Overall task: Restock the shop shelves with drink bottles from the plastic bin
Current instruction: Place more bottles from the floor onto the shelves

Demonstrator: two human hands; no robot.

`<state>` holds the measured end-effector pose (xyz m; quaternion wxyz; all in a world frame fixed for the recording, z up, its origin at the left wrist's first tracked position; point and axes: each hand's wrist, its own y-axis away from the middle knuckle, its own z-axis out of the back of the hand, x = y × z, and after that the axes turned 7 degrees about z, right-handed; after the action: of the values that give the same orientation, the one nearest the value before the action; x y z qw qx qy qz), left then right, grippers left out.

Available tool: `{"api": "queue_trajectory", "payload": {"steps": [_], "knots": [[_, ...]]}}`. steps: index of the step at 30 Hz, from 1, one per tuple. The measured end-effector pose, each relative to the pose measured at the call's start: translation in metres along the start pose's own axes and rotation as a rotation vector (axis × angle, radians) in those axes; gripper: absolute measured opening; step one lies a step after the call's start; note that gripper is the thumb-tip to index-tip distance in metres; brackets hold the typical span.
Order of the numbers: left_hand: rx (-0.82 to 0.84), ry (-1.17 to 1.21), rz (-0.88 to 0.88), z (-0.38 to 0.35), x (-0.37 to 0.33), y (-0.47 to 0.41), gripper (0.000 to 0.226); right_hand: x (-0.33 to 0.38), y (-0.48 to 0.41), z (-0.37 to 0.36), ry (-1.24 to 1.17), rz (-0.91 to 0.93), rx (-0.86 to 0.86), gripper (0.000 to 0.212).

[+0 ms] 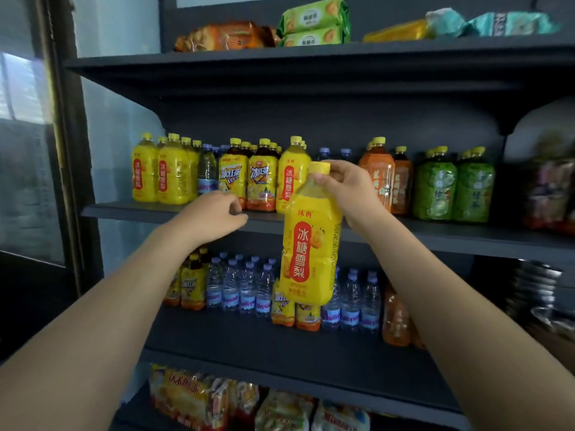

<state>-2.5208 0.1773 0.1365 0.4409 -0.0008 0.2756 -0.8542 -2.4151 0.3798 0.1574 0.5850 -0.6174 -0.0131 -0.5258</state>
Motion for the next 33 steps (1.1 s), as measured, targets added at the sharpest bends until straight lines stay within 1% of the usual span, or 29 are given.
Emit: {"api": "queue_trajectory", "payload": {"steps": [6, 10, 14, 18, 24, 27, 28, 33], "knots": [[0.011, 0.067, -0.084, 0.007, 0.028, -0.044, 0.028, 0.021, -0.026, -0.015, -0.047, 0.031, -0.101, 0.011], [0.018, 0.056, -0.113, 0.012, 0.052, -0.062, 0.028, 0.03, -0.043, -0.035, -0.044, 0.045, -0.116, 0.013], [0.039, 0.074, -0.099, 0.014, 0.076, -0.076, 0.027, 0.032, -0.06, -0.057, -0.05, 0.058, -0.13, 0.017], [0.05, 0.088, -0.086, 0.012, 0.091, -0.087, 0.025, 0.026, -0.08, -0.075, -0.032, 0.05, -0.11, 0.019], [0.042, 0.091, -0.083, 0.005, 0.098, -0.108, 0.023, 0.011, -0.116, -0.084, -0.051, 0.041, -0.105, 0.021], [0.03, 0.095, -0.069, -0.003, 0.098, -0.123, 0.025, -0.003, -0.135, -0.084, -0.078, 0.056, -0.095, 0.008], [0.024, 0.094, -0.068, -0.006, 0.097, -0.128, 0.025, -0.007, -0.142, -0.083, -0.082, 0.057, -0.094, 0.006], [0.015, 0.086, -0.079, -0.021, 0.086, -0.161, 0.023, -0.032, -0.178, -0.073, -0.126, 0.053, -0.081, 0.011]]}}
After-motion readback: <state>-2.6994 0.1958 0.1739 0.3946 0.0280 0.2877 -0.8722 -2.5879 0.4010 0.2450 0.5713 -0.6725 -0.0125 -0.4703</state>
